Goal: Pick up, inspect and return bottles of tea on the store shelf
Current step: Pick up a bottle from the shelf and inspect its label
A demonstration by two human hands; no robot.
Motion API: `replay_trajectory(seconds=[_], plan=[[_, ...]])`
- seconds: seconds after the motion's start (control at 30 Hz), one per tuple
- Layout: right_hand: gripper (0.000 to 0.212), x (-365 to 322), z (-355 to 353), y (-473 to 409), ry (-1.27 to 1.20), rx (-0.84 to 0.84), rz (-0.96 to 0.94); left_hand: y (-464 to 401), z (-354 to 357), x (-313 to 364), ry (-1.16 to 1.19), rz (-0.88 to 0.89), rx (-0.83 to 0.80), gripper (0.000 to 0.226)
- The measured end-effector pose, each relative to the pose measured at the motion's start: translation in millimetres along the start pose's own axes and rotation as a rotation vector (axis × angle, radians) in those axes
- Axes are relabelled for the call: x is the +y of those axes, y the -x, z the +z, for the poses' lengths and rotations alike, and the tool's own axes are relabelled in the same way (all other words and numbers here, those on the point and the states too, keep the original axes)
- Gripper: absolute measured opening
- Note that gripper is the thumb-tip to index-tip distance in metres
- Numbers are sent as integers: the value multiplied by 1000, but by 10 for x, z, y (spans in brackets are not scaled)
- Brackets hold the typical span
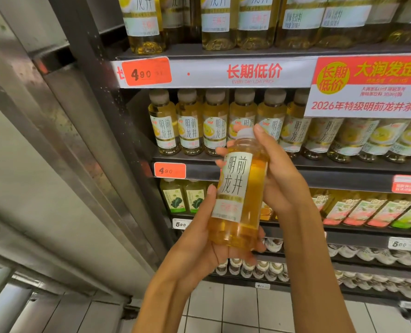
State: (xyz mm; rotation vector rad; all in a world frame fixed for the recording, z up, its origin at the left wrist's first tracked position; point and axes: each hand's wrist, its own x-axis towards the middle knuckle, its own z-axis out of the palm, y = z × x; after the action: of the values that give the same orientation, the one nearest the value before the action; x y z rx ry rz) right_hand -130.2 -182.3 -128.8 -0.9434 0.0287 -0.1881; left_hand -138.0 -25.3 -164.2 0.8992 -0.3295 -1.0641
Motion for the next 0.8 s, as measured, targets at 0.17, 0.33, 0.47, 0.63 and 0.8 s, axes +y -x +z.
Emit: replay_trajectory(seconds=[0.17, 0.33, 0.47, 0.63, 0.8], plan=[[37, 102, -21, -81, -244, 46, 249, 32, 69, 2, 75, -8, -201, 59], [57, 181, -76, -86, -232, 86, 368, 19, 49, -28, 73, 16, -165, 58], [44, 167, -42, -55, -287, 85, 354, 38, 12, -49, -27, 21, -121, 50], [40, 114, -9, -6, -237, 28, 82, 54, -68, -33, -245, -7, 9, 54], [19, 17, 28, 113, 164, -6, -224, 42, -145, 11, -636, 119, 137, 52]])
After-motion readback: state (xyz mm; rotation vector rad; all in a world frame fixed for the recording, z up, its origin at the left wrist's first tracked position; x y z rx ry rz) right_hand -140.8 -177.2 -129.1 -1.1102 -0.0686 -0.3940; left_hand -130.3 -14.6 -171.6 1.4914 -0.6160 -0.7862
